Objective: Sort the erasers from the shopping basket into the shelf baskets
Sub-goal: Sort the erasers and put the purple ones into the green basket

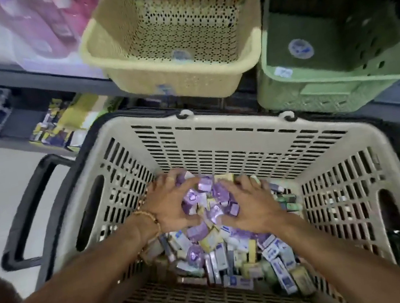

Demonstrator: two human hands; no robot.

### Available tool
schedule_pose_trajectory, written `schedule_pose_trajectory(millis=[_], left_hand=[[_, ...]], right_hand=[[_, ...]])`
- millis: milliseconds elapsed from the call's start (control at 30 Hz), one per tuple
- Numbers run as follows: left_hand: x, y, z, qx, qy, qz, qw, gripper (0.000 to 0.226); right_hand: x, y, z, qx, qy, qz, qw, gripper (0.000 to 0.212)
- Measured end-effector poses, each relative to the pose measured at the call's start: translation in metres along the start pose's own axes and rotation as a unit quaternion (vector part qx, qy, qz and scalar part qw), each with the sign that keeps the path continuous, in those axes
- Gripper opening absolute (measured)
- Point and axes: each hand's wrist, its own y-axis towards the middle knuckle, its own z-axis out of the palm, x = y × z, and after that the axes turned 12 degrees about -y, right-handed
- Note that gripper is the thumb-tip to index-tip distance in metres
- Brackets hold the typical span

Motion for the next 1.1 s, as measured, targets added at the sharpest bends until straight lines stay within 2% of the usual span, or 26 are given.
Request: schedule_pose_trajectory(millis=[133, 233, 300, 367, 467, 533, 600, 667, 733, 800, 867, 933, 1000, 1100], left_hand=[[-0.012, 0.019, -0.001, 0.038, 0.027, 0.065, 0.997, 0.109], [-0.015, 0.024, -0.005, 0.071, 0.045, 0.082, 0.993, 0.114], [-0.015, 0.021, -0.013, 0.095, 0.053, 0.087, 0.99, 0.114], [-0.014, 0.017, -0.021, 0.103, 0.027, 0.094, 0.99, 0.106], [-0.012, 0.013, -0.027, 0.087, 0.017, 0.097, 0.991, 0.1], [-0.013, 0.016, -0.025, 0.097, 0.023, 0.086, 0.991, 0.108], [-0.018, 0.019, -0.013, 0.115, 0.066, 0.086, 0.987, 0.122], [-0.024, 0.019, -0.006, 0.116, 0.062, 0.085, 0.988, 0.127], [-0.027, 0.016, -0.006, 0.11, 0.034, 0.088, 0.989, 0.114], [-0.031, 0.01, -0.01, 0.108, 0.021, 0.105, 0.988, 0.098], [-0.031, 0.0, -0.015, 0.114, 0.015, 0.129, 0.985, 0.083], [-0.021, -0.016, -0.022, 0.134, 0.011, 0.121, 0.983, 0.075], [-0.007, -0.035, -0.027, 0.182, -0.022, 0.054, 0.982, 0.07], [-0.001, -0.058, -0.027, 0.237, -0.027, 0.011, 0.971, 0.066]], right_hand=[[0.002, -0.003, -0.021, 0.009, 0.083, -0.03, 0.996, 0.088], [0.017, -0.016, -0.031, 0.026, 0.112, -0.077, 0.99, 0.061], [0.031, -0.033, -0.031, 0.057, 0.092, -0.125, 0.986, 0.037], [0.038, -0.047, -0.024, 0.11, 0.057, -0.152, 0.981, 0.023], [0.039, -0.059, -0.015, 0.141, -0.019, -0.141, 0.98, 0.037], [0.033, -0.054, -0.019, 0.136, 0.02, -0.09, 0.986, 0.052], [0.026, -0.044, -0.026, 0.082, 0.064, -0.053, 0.993, 0.05], [0.021, -0.034, -0.033, 0.026, 0.067, -0.028, 0.997, 0.045], [0.019, -0.023, -0.032, 0.007, 0.071, -0.013, 0.997, 0.049], [0.022, -0.012, -0.027, 0.03, 0.068, -0.001, 0.997, 0.069], [0.029, 0.001, -0.018, 0.043, 0.035, -0.018, 0.998, 0.081], [0.036, 0.007, -0.009, 0.039, -0.018, -0.043, 0.998, 0.081], [0.037, 0.006, -0.004, 0.029, -0.034, -0.068, 0.997, 0.077], [0.038, -0.006, -0.004, 0.022, -0.024, -0.103, 0.994, 0.056]])
